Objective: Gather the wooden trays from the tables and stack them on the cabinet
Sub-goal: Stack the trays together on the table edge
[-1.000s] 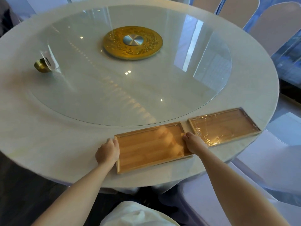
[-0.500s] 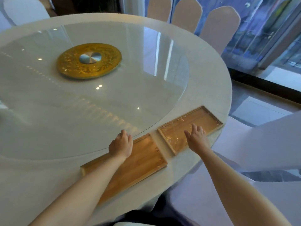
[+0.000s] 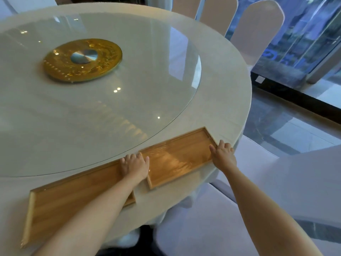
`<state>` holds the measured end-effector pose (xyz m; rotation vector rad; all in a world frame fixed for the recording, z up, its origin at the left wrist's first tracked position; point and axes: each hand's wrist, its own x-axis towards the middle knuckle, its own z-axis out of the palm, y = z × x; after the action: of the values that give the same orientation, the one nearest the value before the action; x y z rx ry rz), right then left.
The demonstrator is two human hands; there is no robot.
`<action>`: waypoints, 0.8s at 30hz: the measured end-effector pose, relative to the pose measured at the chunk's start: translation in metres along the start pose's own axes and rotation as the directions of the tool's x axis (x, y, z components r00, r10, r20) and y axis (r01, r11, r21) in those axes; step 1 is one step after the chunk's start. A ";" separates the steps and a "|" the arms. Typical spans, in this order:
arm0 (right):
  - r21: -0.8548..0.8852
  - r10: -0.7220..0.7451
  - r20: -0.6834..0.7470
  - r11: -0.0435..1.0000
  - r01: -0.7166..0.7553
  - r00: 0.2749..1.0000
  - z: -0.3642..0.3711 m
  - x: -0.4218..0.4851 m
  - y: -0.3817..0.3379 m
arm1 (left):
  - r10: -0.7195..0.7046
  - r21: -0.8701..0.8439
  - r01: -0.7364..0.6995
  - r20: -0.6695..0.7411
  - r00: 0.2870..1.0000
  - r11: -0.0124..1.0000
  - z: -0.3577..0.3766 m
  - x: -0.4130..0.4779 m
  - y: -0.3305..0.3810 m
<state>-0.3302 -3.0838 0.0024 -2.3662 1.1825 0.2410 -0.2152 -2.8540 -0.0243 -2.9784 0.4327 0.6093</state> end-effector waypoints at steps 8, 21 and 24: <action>-0.044 -0.031 0.009 0.999 0.032 0.999 0.005 0.031 0.012 | -0.130 -0.046 0.129 -0.011 0.992 0.991 0.008 0.004 0.014; -0.066 -0.016 -0.066 0.998 0.012 0.998 0.015 0.022 0.009 | -0.118 -0.203 0.090 -0.130 0.984 0.975 -0.004 -0.004 0.016; -0.055 -0.053 -0.084 0.997 0.048 0.995 0.012 0.014 0.000 | -0.121 -0.290 0.063 -0.186 0.975 0.955 -0.013 -0.007 0.003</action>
<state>-0.3208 -3.0873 -0.0130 -2.4707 1.1666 0.1572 -0.2171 -2.8563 -0.0096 -3.3282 0.2309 0.3899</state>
